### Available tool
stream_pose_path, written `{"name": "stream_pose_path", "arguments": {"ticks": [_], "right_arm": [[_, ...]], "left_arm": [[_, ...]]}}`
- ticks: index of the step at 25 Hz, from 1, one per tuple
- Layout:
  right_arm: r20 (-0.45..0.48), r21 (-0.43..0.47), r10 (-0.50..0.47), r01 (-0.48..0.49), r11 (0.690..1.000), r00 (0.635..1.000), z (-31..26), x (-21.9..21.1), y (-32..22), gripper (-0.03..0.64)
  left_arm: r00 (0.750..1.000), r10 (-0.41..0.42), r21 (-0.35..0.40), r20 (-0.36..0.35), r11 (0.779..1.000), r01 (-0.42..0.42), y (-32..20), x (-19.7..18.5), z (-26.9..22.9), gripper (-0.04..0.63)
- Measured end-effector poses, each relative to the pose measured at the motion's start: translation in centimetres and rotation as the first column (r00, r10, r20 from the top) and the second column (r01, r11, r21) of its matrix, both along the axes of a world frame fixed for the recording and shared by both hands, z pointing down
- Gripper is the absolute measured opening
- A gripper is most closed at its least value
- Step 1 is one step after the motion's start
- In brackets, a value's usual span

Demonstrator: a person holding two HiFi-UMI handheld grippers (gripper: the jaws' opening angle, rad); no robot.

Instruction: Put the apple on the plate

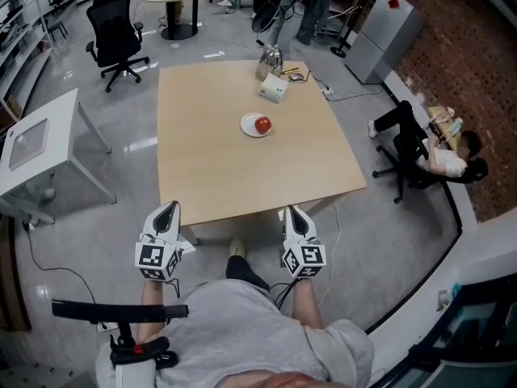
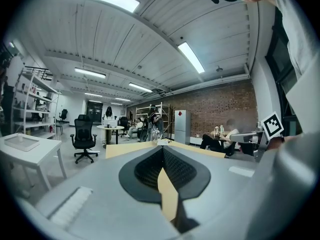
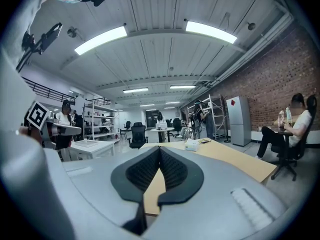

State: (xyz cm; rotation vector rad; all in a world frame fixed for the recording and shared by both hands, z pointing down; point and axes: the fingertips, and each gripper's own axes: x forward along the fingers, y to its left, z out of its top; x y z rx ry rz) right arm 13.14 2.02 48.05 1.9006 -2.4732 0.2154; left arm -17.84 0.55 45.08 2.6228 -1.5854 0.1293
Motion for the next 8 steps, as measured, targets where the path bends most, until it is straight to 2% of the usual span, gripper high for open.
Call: {"name": "stream_pose_path", "arguments": {"ticks": [8], "right_arm": [[0.007, -0.003, 0.002, -0.002, 1.000, 1.000, -0.03, 0.11, -0.13, 0.006]], "left_arm": [[1.000, 0.000, -0.006, -0.001, 1.000, 0.000, -0.07, 0.00, 0.19, 0.020]]}}
